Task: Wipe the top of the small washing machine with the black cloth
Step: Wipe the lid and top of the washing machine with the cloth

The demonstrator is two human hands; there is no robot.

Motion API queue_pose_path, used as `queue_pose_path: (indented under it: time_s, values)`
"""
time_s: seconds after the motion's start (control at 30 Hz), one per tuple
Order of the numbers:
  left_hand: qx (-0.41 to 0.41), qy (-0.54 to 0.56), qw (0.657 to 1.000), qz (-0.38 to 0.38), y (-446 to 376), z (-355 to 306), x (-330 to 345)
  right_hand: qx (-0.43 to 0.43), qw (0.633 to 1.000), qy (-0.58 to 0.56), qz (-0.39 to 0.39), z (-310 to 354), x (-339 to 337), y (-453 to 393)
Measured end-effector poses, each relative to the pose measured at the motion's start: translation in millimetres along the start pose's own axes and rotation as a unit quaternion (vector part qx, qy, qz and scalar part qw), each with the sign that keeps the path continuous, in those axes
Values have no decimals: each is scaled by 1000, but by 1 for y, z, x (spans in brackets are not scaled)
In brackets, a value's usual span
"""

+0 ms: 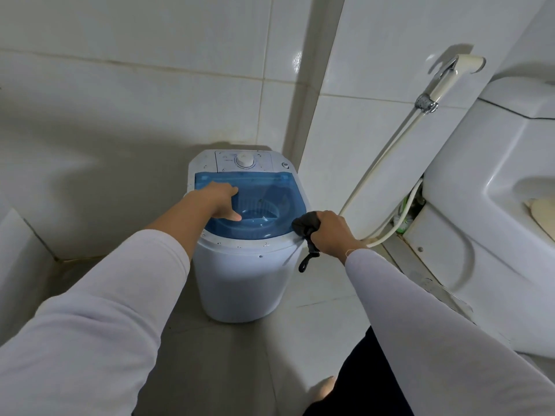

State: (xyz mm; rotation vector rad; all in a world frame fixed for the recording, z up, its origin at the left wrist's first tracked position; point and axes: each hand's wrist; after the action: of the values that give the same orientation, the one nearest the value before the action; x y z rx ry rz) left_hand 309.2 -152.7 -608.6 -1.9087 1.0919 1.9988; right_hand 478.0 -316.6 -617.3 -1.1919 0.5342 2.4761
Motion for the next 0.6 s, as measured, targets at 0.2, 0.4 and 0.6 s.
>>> queue_pose_path:
  time_s: [0.2, 0.4, 0.6]
  values:
    - [2, 18, 1000, -25, -1, 3, 7, 3, 999, 36, -12, 15, 19, 17]
    - [-2, 32, 999, -25, -4, 4, 9, -22, 998, 54, -8, 38, 39, 30]
    - [-9, 50, 998, -38, -2, 4, 12, -38, 996, 83, -10, 56, 60, 35]
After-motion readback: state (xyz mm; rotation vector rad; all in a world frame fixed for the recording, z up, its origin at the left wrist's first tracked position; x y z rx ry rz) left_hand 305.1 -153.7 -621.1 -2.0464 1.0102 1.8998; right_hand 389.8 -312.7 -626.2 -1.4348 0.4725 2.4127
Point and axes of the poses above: each hand's wrist, its own y-axis away from the middle knuckle, its own x-axis out of the palm, z = x × y, and after that the axes turned 5 degrees about z, right-handed
